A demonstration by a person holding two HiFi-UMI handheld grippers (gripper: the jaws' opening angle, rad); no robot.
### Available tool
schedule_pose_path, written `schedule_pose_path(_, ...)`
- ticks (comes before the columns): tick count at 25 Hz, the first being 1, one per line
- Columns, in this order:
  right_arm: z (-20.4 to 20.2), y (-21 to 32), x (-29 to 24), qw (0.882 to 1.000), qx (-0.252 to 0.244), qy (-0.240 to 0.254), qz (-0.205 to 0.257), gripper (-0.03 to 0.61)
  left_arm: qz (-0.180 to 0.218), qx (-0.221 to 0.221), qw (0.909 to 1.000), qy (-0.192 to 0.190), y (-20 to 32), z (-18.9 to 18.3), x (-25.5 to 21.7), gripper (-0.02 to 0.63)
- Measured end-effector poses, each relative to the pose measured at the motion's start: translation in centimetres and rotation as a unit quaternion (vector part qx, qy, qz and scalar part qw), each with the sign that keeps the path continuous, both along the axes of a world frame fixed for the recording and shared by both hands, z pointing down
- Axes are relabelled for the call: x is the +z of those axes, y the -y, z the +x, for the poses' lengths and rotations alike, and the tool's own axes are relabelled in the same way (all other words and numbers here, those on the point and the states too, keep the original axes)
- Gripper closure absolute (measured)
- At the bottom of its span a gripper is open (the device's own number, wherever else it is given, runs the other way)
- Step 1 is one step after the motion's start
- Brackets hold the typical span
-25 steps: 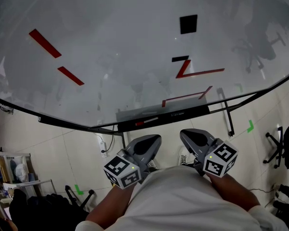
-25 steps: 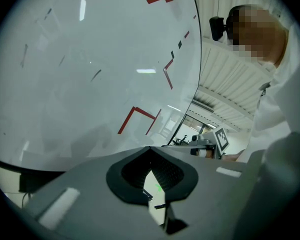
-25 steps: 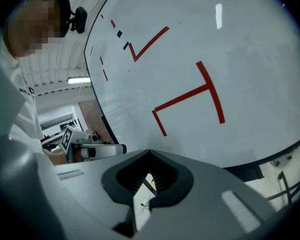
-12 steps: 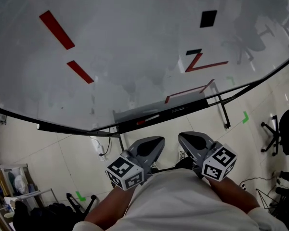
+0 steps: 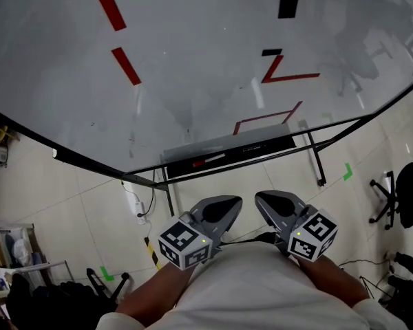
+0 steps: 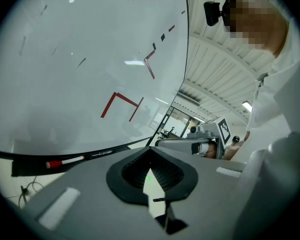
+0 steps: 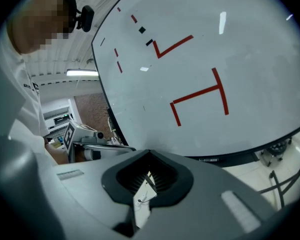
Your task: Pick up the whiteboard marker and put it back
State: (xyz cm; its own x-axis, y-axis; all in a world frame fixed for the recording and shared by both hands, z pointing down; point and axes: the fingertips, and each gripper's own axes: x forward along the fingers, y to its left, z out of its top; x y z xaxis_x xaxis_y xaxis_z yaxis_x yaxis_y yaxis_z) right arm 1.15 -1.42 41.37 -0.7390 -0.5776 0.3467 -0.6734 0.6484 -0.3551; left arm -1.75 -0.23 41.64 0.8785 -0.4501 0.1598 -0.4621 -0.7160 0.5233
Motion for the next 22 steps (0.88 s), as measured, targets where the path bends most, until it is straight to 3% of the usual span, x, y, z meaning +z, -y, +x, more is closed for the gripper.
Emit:
schedule_pose_path(9,7.1,-5.6,-0.7,0.997,-0.069,0.01,0.027,0.577,0.006,-0.096,0.9953,0.009,-5.1,5.9,-0.5,0.597)
schedule_pose_path(15,12.8,-10.8,-0.6,0.995,-0.094,0.034,0.019,0.577,0.01,-0.13,0.9912,0.024,-10.9,11.1,-0.6,0.597)
schedule_pose_path(22,14.6,-14.8,-1.3,0.992,-0.111,0.053,0.026,0.577,0.01,-0.152,0.9877,0.035,-14.9,12.8,-1.1,0.597)
